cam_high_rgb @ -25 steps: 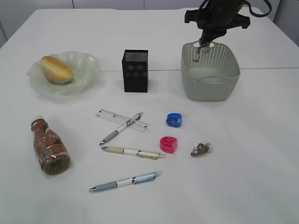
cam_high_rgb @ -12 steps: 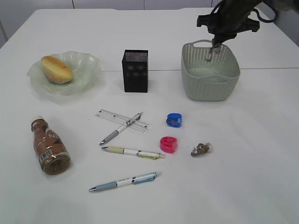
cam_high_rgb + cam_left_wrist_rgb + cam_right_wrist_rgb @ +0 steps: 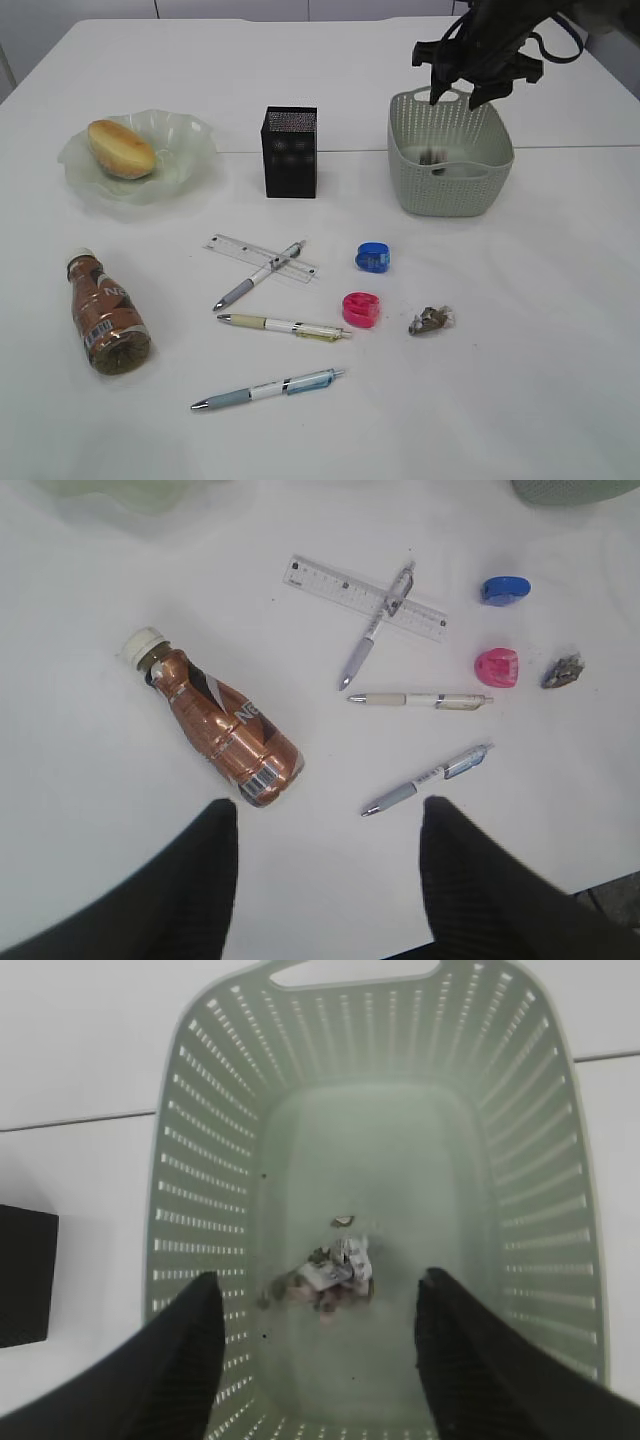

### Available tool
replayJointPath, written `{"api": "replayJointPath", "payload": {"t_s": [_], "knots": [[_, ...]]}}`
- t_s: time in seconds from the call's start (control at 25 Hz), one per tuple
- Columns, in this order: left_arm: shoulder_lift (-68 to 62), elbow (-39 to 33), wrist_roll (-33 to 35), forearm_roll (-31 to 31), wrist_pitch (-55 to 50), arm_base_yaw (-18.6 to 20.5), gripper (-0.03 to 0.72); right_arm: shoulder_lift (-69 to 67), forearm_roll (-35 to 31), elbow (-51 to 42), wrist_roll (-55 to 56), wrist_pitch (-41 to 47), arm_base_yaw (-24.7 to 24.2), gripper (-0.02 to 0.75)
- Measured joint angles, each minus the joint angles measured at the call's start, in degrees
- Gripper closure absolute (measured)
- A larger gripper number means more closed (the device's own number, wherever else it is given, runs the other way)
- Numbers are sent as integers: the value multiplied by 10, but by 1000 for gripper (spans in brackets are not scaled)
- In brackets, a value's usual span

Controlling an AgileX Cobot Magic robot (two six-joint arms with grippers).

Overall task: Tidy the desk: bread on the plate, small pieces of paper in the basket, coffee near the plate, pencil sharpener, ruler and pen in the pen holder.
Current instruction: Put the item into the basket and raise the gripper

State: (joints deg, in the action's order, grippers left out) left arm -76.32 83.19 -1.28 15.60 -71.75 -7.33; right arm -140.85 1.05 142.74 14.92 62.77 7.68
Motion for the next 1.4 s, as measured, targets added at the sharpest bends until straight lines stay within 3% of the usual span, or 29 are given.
{"api": "replayJointPath", "payload": {"t_s": [0.12, 0.28, 0.48, 0.88, 1.16, 1.4], "knots": [[0, 0, 0, 0, 0, 0, 264, 0, -2, 0, 1, 0, -1, 252], [0, 0, 0, 0, 0, 0, 264, 0, -2, 10, 1, 31, -1, 237], [0, 0, 0, 0, 0, 0, 264, 0, -7, 60, 1, 84, -1, 234], [0, 0, -1, 0, 0, 0, 265, 16, -109, 73, -35, 89, -1, 288], [0, 0, -2, 0, 0, 0, 265, 92, -111, 8, -63, 90, -1, 314], [0, 0, -2, 0, 0, 0, 265, 201, -105, -142, -108, 90, -1, 316]]}}
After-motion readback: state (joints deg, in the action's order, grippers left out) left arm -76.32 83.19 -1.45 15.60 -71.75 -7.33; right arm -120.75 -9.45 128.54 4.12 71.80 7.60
